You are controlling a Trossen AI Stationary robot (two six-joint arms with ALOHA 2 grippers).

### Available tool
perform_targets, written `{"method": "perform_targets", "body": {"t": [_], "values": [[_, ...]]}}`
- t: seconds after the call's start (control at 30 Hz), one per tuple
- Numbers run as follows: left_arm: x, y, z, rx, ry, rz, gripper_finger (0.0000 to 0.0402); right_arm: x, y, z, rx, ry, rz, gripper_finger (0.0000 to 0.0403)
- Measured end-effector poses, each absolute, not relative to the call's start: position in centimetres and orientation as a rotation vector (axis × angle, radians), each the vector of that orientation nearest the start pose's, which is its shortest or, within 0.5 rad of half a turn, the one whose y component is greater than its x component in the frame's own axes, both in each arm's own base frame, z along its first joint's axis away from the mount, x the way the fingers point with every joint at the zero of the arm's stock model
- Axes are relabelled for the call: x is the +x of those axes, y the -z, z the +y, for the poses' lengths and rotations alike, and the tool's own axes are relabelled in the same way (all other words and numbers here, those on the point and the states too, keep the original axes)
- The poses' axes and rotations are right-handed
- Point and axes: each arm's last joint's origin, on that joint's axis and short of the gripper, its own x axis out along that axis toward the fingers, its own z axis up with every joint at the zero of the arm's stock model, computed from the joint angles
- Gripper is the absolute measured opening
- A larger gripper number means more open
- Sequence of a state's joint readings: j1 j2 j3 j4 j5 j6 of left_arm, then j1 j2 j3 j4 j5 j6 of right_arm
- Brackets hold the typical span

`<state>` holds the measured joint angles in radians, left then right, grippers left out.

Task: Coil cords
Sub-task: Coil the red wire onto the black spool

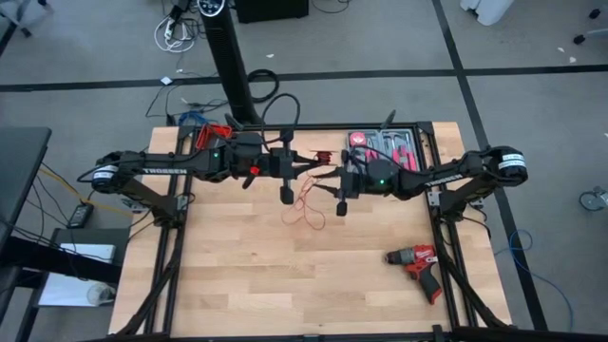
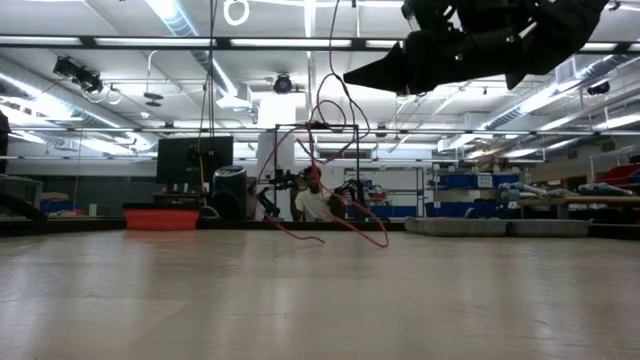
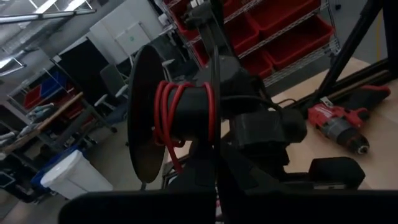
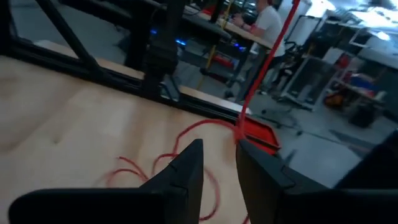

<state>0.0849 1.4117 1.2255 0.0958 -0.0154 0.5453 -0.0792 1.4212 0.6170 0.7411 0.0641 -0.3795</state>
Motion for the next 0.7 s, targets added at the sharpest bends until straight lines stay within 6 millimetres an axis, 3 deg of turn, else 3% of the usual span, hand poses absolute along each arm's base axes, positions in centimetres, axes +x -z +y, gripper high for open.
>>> {"method": "perform_targets", "body": {"t": [0.37, 0.7], "values": [[32.5, -37.0, 2.8, 0.535, -0.078, 0.103, 0.0000, 29.0, -22.7, -2.1, -0.540, 0.184, 0.089, 0.0086], [32.6, -37.4, 2.8, 0.541, -0.087, 0.065, 0.0000, 29.6, -23.6, -3.0, -0.594, 0.192, 0.118, 0.0081]]}}
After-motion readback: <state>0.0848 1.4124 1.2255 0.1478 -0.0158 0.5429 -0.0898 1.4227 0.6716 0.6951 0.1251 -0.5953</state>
